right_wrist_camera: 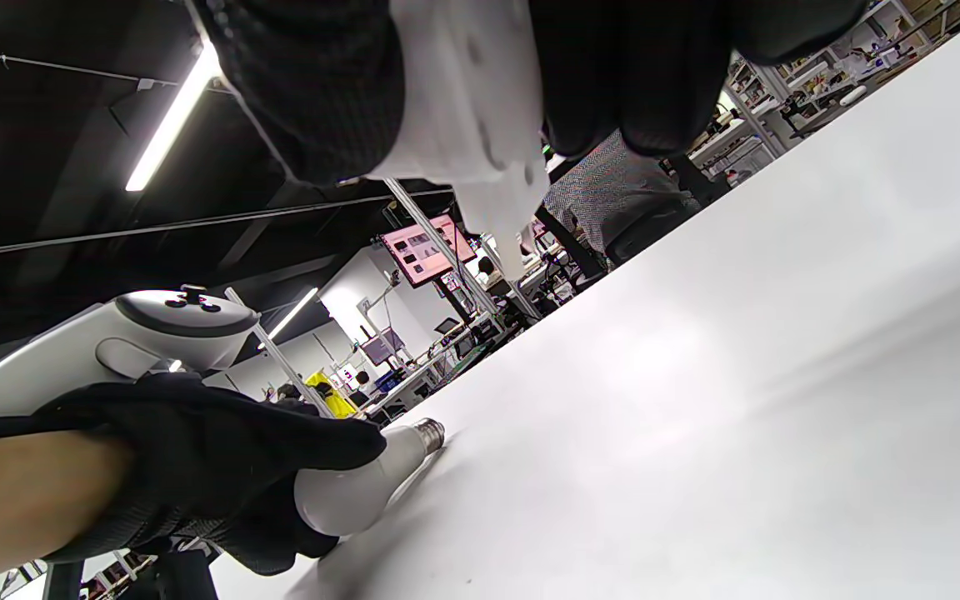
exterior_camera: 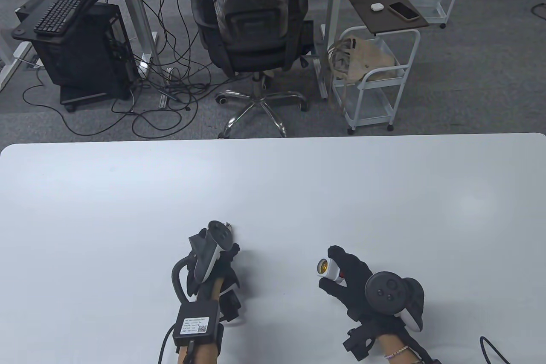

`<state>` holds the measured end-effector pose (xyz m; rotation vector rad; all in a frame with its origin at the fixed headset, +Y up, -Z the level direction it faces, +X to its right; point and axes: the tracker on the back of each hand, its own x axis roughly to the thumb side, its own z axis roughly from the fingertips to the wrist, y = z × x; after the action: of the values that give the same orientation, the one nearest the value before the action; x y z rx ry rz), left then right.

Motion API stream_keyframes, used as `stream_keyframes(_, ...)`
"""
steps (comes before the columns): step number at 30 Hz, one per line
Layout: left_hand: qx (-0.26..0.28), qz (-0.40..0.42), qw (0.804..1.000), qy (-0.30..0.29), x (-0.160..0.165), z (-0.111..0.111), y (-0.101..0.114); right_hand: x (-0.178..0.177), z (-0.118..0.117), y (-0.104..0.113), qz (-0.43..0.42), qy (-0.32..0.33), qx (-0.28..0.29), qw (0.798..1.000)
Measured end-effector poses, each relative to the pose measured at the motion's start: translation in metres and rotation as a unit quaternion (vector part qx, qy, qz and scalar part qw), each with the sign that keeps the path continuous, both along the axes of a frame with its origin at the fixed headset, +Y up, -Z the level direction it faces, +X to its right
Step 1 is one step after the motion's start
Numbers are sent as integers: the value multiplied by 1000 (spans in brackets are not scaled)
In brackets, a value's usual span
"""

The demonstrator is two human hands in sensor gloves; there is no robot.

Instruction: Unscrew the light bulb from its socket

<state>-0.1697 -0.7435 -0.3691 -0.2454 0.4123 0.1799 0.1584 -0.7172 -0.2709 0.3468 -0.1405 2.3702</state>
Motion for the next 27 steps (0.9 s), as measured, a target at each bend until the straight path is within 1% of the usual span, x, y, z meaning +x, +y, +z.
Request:
stream_keyframes(6, 3, -1, 1000, 3, 2, 1, -1, 0, 0, 0, -1, -1, 0, 1000)
stream_keyframes(27, -15, 8, 1000, -2, 1, 1, -1, 0, 0, 0, 1, 2, -1, 1000)
